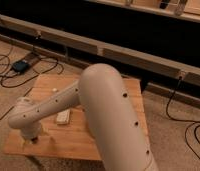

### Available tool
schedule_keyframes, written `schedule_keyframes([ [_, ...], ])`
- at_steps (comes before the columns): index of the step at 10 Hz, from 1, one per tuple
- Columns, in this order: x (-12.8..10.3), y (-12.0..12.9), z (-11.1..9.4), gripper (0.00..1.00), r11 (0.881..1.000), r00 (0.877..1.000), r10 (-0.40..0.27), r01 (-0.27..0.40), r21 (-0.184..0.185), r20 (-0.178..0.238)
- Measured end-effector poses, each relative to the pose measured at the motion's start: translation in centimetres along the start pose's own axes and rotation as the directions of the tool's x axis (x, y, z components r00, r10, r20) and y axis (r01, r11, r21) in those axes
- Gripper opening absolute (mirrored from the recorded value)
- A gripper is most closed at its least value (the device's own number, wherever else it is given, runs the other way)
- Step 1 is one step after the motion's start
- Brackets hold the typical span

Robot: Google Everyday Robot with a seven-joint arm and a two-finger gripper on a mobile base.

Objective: Place the pepper in the ceramic bowl

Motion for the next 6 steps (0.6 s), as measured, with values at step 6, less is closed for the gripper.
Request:
schedule_keyframes([
  [6,4.0,-1.5,1.1,0.68,0.998,0.998,-0.063,0.063,-0.026,-0.009],
])
